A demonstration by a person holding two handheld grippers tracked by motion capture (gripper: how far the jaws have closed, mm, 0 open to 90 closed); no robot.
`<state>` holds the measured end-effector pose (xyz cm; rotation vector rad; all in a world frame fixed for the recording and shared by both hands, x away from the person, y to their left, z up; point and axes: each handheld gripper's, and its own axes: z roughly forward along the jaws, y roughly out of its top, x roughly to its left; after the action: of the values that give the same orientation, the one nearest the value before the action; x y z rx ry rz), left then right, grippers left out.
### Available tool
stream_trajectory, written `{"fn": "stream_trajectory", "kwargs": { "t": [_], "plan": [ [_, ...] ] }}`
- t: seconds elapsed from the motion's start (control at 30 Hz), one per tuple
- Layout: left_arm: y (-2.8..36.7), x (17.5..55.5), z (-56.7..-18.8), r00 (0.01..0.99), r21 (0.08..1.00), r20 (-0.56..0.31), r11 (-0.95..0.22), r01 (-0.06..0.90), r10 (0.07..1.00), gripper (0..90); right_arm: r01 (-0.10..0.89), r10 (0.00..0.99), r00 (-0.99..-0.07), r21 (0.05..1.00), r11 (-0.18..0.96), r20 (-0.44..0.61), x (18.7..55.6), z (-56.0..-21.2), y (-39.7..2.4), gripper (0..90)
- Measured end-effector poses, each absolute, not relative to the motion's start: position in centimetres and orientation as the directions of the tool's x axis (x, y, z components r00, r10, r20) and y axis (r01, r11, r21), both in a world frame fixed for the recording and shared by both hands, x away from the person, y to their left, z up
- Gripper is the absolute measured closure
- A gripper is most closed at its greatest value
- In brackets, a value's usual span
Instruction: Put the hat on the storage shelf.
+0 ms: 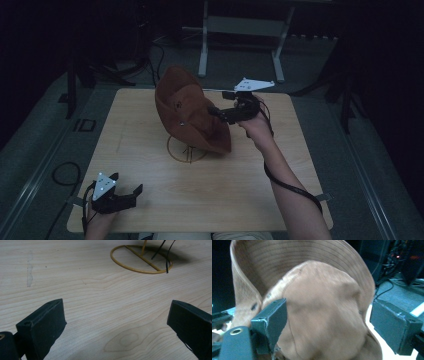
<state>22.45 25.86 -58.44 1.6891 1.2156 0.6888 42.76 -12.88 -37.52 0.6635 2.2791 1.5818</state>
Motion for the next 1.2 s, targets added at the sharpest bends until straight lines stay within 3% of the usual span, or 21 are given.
{"fn": "stream_trajectory", "kwargs": {
  "t": [0.27, 0.8, 1.2],
  "plan": [
    [25.8, 22.4, -58.5, 0.358, 0.902, -0.065, -0.099, 0.421, 0.931, 2.1, 0.237, 0.552, -0.833, 0.927, 0.291, 0.04, 42.2, -39.6, -15.8, 14.5],
    [25.1, 22.1, -58.3, 0.373, 0.905, -0.031, -0.132, 0.404, 0.927, 2.1, 0.339, 0.602, -0.796, 0.877, 0.342, 0.073, 40.5, -48.2, -20.4, 15.1],
    [25.2, 22.1, -58.2, 0.369, 0.912, -0.036, -0.12, 0.393, 0.929, 2.1, 0.358, 0.596, -0.799, 0.859, 0.367, 0.079, 37.9, -53.0, -22.2, 15.0]
  ]
}}
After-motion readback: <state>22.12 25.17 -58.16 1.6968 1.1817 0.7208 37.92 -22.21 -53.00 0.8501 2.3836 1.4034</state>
